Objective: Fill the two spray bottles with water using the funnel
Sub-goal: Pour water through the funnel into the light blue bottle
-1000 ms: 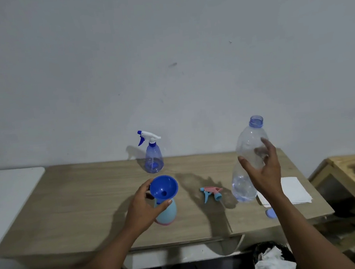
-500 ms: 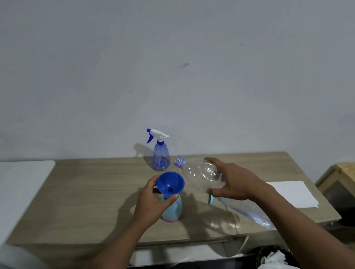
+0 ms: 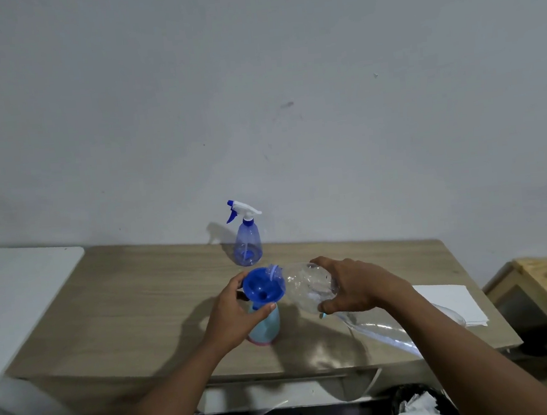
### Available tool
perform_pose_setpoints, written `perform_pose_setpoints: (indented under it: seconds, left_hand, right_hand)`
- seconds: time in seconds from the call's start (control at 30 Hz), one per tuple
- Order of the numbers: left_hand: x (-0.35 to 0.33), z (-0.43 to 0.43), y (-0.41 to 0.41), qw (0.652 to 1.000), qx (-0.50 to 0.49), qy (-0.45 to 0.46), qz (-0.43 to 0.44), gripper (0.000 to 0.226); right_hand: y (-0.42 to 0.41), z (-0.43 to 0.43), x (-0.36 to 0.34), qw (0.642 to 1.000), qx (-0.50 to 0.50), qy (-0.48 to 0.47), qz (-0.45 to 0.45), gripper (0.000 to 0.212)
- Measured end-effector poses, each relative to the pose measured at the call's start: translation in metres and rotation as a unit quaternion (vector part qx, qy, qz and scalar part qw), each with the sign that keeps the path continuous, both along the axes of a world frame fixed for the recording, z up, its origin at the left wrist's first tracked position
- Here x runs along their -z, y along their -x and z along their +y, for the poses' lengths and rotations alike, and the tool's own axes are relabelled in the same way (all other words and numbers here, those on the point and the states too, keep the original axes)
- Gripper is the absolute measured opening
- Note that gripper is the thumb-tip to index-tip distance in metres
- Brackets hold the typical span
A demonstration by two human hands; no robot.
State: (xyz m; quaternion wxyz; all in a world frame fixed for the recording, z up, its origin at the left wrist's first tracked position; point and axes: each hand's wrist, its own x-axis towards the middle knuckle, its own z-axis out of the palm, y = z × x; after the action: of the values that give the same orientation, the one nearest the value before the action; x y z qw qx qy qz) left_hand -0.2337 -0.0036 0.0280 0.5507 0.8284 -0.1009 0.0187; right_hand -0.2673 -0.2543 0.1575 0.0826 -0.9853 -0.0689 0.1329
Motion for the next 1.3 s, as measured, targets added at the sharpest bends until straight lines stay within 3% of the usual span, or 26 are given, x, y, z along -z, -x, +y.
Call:
perform_pose_setpoints:
  seconds: [0.9, 1.3]
  left_hand:
    - [-0.001, 0.001, 0.002, 1.000, 0.006, -0.009, 0.012, 0.068]
    - [0.000, -0.001, 0.002, 1.000, 0.006, -0.012, 0.007, 0.067]
  right_hand:
    - [-0.002, -0.002, 0.004, 0.999, -0.009, 0.028, 0.045, 0.088]
    - [0.010, -0.034, 0.029, 0.995, 0.021, -0.092, -0.010, 0.092]
